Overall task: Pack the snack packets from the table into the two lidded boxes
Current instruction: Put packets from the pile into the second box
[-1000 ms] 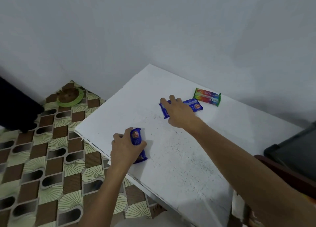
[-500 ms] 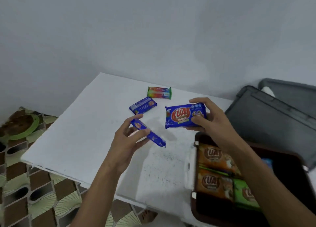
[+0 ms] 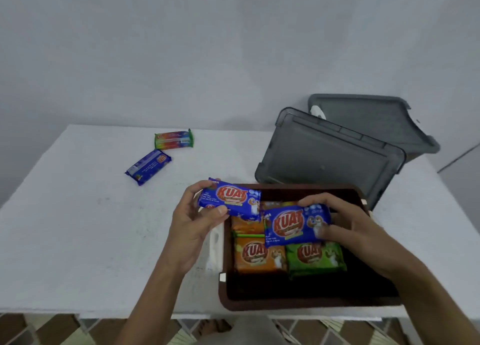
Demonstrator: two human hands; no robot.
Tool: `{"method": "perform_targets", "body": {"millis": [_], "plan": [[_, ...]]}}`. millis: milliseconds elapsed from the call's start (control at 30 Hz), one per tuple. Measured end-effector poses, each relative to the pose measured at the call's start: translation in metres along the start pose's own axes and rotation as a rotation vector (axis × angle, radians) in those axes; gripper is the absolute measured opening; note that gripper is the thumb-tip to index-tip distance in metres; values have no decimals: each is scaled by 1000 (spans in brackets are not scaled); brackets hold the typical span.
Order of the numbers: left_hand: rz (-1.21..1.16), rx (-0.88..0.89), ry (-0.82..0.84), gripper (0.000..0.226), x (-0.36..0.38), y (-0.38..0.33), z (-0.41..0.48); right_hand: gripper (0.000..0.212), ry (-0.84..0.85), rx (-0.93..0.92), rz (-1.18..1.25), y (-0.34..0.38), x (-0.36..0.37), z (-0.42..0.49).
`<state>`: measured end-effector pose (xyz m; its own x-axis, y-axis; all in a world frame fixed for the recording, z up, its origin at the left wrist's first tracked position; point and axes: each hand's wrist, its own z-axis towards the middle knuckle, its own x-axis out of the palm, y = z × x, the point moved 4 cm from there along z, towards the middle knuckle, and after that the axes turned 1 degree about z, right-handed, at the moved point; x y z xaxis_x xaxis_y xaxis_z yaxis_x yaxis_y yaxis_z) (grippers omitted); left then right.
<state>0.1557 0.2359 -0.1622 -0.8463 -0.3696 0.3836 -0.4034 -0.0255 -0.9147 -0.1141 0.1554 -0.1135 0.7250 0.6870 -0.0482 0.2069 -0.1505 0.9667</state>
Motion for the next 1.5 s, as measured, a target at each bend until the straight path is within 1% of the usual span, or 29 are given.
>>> {"method": "perform_targets", "body": {"millis": [133, 200, 300, 433, 533, 600, 667, 700, 733, 767, 833, 867, 933, 1000, 1100, 1200, 1367, 1467, 1500], "plan": [[7, 4, -23, 43, 2, 4, 0, 43, 155, 116, 6, -26, 19, 5], [8, -3, -23, 42, 2, 4, -1, 44, 151, 191, -26, -39, 33, 13], [15, -8, -32, 43, 2, 5, -3, 48, 127, 187, -264, -53, 44, 21], [44, 12, -49, 44, 3, 4, -4, 49, 80, 93, -709, -54, 42, 22], [75, 25, -63, 43, 4, 4, -5, 50, 61, 75, -815, -52, 41, 22], [84, 27, -56, 42, 5, 3, -7, 40, 24, 40, -793, -41, 39, 21], [99, 41, -26, 42, 10, 1, -10, 19, -138, -77, -690, -22, 32, 21], [102, 50, -6, 43, 13, 0, -11, 11, -231, -132, -594, -12, 28, 21], [103, 58, 14, 43, 18, 0, -12, 11, -285, -163, -446, -4, 26, 21], [105, 68, 36, 43, 23, -1, -13, 16, -281, -162, -258, 1, 27, 21], [126, 95, 89, 44, 36, -1, -14, 28, -166, -83, 86, 3, 35, 24], [147, 107, 116, 45, 42, -1, -14, 32, -123, -52, 196, 2, 38, 24], [232, 121, 165, 47, 51, 0, -14, 36, -114, -54, 299, 1, 37, 21], [442, 159, 193, 49, 54, -1, -14, 38, -151, -73, 291, 1, 28, 14], [756, 331, 200, 48, 51, -4, -13, 37, -170, -64, 164, -2, 5, -4], [985, 428, 108, 45, 42, 1, -8, 37, -123, -14, 34, -7, -19, -26], [1170, 466, -11, 31, 34, 17, -1, 37, -137, 130, -93, -32, -37, -40], [1199, 454, -51, 28, 31, 21, -1, 32, -165, 191, -169, -47, -33, -33], [1202, 445, -61, 28, 30, 21, -1, 32, -179, 207, -242, -51, -30, -30]]}}
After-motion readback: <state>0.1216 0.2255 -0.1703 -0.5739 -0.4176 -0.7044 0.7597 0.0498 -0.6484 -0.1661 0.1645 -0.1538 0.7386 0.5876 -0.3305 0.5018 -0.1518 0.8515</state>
